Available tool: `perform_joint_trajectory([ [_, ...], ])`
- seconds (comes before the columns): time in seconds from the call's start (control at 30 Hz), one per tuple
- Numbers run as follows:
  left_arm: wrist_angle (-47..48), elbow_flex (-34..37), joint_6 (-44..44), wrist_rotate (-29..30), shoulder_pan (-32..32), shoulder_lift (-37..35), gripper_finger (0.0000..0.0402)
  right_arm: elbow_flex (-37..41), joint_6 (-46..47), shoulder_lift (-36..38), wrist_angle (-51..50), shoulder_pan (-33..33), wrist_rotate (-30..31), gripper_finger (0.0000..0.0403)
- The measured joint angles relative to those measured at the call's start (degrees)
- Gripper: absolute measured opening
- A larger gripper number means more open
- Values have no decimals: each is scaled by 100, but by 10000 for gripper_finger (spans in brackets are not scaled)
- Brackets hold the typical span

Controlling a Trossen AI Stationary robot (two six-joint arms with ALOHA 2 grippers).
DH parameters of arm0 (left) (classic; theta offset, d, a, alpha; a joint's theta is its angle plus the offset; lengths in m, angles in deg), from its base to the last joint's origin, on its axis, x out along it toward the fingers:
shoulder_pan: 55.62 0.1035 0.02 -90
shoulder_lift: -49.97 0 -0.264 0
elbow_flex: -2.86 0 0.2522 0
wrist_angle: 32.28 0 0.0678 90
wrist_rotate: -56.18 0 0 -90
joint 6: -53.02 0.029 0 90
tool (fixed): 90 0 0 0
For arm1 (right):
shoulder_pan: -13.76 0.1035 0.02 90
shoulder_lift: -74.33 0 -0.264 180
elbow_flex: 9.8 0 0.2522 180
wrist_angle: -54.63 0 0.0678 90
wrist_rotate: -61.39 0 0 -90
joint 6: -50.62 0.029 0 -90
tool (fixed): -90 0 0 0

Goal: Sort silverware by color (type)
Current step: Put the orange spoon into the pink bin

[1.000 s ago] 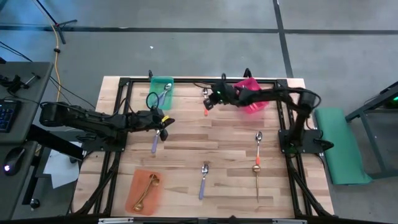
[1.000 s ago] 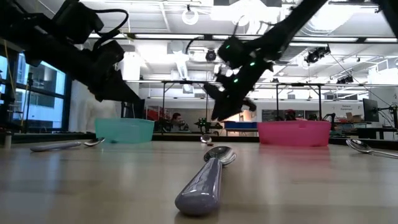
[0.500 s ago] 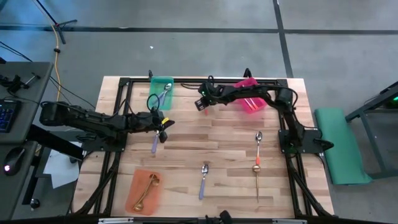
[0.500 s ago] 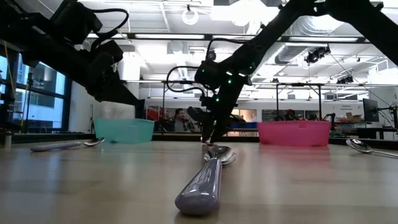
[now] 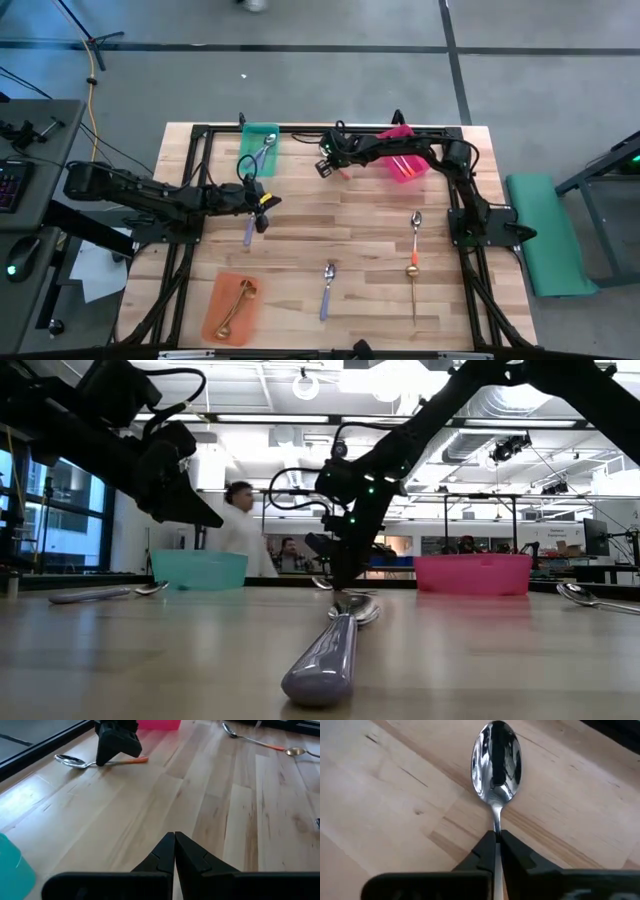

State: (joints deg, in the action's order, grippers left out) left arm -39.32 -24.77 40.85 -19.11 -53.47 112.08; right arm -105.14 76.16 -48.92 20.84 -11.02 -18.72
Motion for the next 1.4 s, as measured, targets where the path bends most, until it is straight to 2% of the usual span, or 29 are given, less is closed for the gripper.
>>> perform_joint_trajectory([
  [0.2, 0, 0, -21, 221, -124, -1, 3, 56, -360, 352, -321, 45, -302, 1],
  [0.47, 2, 0, -21, 294, -152, -1, 3, 39, -798, 1344, -1250, 30, -189, 1],
  [0.6, 0, 0, -25, 294, -152, 0, 3, 30, -883, 1891, -2071, -98, 132, 0],
  [0.77, -2, 0, -78, 294, -150, -1, 3, 45, -736, 2386, -3403, -468, 906, 0],
  [0.87, 0, 0, -121, 292, -150, 0, 3, 325, -754, 2626, -3699, -725, 1072, 0],
  [1.1, 0, 0, -126, 292, -150, -1, 3, 1902, -1449, 3256, -2714, -1361, 1001, 0],
  [1.27, -7, 0, -126, 292, -150, 0, 3, 2772, -2104, 3406, -1455, -1859, 334, 0],
  [1.4, -7, 0, -155, 289, -150, -1, 3, 3135, -2420, 3359, -764, -2156, 120, 0],
])
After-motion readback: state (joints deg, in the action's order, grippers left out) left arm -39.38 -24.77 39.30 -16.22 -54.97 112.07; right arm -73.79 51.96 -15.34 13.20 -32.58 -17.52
